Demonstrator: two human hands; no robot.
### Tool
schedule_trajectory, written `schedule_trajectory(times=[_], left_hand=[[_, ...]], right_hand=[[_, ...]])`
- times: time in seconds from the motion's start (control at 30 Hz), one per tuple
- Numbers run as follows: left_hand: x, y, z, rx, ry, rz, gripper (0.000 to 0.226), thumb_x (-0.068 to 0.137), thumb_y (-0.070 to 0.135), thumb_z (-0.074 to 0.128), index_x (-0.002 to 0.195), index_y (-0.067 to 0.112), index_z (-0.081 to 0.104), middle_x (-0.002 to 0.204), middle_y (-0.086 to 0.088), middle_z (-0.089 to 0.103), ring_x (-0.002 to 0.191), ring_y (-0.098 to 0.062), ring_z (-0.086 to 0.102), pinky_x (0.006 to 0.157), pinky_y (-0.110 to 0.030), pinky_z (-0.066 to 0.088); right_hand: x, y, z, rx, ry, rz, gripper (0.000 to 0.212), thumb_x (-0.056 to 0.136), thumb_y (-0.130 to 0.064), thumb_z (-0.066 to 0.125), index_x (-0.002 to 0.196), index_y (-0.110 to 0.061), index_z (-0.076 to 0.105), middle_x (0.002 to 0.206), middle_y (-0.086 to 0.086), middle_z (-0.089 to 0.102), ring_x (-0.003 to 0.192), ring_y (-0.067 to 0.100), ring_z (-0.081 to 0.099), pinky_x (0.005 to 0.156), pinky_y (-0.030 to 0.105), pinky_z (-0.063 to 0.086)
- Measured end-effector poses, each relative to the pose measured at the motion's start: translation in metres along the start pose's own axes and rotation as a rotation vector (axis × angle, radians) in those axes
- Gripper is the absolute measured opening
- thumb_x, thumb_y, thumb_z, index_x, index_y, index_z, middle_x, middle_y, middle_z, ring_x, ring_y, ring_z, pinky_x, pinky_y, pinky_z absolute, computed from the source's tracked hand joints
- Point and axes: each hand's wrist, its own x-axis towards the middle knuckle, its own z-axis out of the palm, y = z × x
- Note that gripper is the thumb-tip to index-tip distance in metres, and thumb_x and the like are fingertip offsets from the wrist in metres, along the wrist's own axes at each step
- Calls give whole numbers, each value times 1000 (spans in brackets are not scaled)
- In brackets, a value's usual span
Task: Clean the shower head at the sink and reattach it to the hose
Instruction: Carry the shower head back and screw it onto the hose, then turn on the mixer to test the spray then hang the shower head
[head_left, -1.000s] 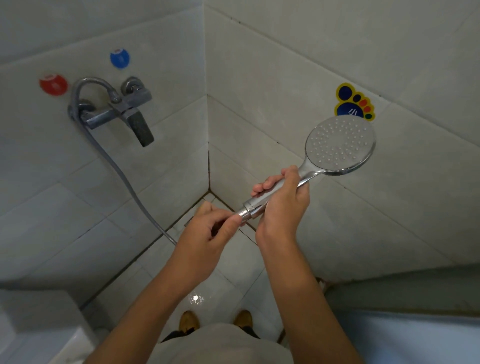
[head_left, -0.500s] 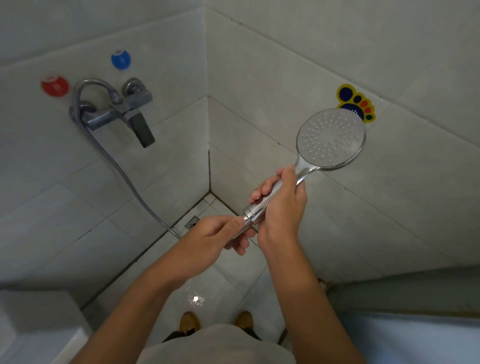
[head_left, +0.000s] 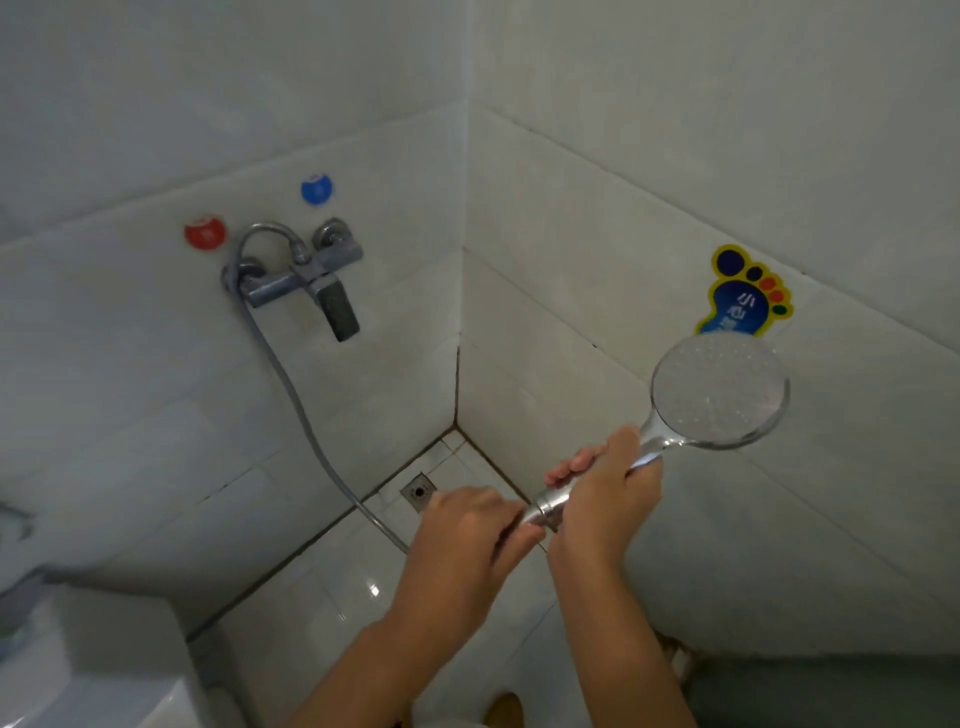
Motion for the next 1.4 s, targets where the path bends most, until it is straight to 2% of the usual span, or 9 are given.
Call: schedule_trajectory(times=[0.2,0.3,0.47,0.77,0.93,1.1,1.2,1.3,1.4], left_hand=[[-8,11,24,85,92,-51,26,92,53,45,86,33,62,71,15,55,68,-3,47,66,-19,31],[-19,13,39,-154,95,-174,34,94,57,38,91,33,61,73,18,49,70,2,39,64,-12,29],[-28,12,36,-524,9,-335,18,92,40,56,76,36,62,72,19,59,69,-4,56,67,-17,44],[1,-21,54,-203,73,-199,33,87,56,46,84,31,67,70,14,57,71,-3,51,67,-20,42],[24,-65,29,-160,-70,-90,41,94,61,32,101,35,64,92,20,64,90,2,55,86,-25,41],[69,-159,-21,-549,117,-569,23,97,34,50,91,18,65,82,5,68,73,-7,64,71,-29,51],[114,-235,-39,-537,155,-783,32,97,34,52,109,5,61,87,-6,67,64,-15,61,62,-30,46],[149,-290,-41,-500,71,-830,55,95,34,57,136,0,43,100,-18,67,66,-23,60,67,-31,47],[169,-310,-39,-488,24,-724,26,95,28,57,108,6,63,99,-17,70,59,-19,60,59,-26,45]], right_hand=[[14,5,-5,-64,-21,45,20,101,-24,47,86,-12,45,56,6,46,39,19,48,48,32,47],[22,13,-15,12,-224,208,15,98,-20,55,85,-14,50,55,1,46,45,16,48,48,30,48],[32,19,-25,268,-630,544,29,93,-20,60,68,-18,45,53,0,36,44,12,37,40,22,37],[37,29,11,42,-231,342,34,93,-15,60,66,-18,39,48,-2,34,38,12,30,38,25,29],[44,46,41,-38,-135,244,32,93,-15,61,68,-19,42,46,-4,37,37,12,33,39,25,32],[52,76,70,-145,-59,185,33,94,-18,62,68,-19,41,45,-2,39,36,14,33,37,22,31],[61,92,83,-297,32,110,34,91,-21,62,64,-17,41,50,7,40,39,18,36,38,26,35],[70,103,88,-450,93,59,32,80,-36,61,60,-19,43,55,10,44,49,22,44,49,43,45],[82,110,87,-565,127,27,29,81,-33,60,60,-19,45,57,11,49,52,26,50,56,53,53]])
